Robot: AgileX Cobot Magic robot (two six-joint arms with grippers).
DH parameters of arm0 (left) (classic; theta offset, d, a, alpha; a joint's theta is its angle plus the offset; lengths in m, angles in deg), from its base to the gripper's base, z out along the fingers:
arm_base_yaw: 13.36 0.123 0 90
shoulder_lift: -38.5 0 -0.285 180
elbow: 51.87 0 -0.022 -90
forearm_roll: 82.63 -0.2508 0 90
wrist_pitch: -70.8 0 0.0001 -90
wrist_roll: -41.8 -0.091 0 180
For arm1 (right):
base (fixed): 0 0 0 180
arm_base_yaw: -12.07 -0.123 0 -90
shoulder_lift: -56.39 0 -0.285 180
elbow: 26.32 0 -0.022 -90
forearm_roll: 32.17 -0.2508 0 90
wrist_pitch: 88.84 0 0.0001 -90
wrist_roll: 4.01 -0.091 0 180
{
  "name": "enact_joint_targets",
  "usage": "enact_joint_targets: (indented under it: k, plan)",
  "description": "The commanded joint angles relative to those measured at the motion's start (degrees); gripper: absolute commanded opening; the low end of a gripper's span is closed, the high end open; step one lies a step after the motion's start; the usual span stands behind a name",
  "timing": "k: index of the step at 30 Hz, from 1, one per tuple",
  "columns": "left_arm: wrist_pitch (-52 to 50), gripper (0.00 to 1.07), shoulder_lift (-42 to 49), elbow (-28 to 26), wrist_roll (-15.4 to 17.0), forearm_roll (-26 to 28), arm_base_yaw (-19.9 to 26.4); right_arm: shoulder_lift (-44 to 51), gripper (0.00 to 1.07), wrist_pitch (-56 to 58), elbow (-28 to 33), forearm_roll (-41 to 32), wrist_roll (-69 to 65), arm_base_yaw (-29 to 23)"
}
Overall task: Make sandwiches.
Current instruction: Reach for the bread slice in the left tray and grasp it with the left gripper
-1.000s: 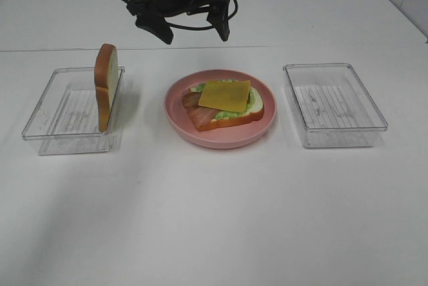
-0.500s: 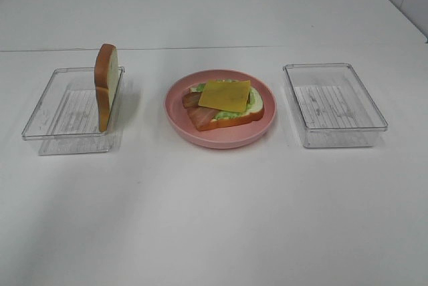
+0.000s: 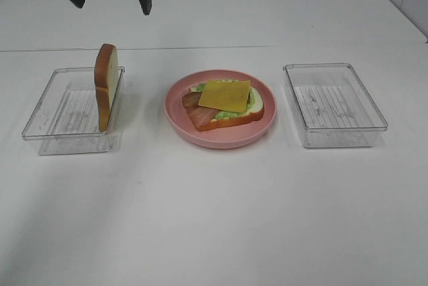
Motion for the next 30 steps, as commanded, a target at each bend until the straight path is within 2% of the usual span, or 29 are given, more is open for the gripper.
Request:
enact_joint_targets:
  k: [1, 3, 14, 30]
  plan:
    - [5.73, 1.01, 0.92, 2.23, 0.52, 0.34, 0.52, 2.01, 0.99, -0.17, 0.11, -0.11, 0.52, 0.29]
    - [5.61, 1.01, 0.8, 4.24, 0.4, 0.34, 1.26, 2.01, 0.99, -0.17, 0.11, -0.11, 0.52, 0.29]
    - [5.73, 1.01, -2.69, 4.87, 0.23, 2.29, 3.9, 2.01, 0.99, -0.17, 0.11, -0.11, 0.52, 0.29]
    - [3.84, 1.01, -10.03, 4.93, -0.57, 4.58, 3.9, 2.01, 0.99, -0.17, 0.11, -0.11, 0.52, 0.29]
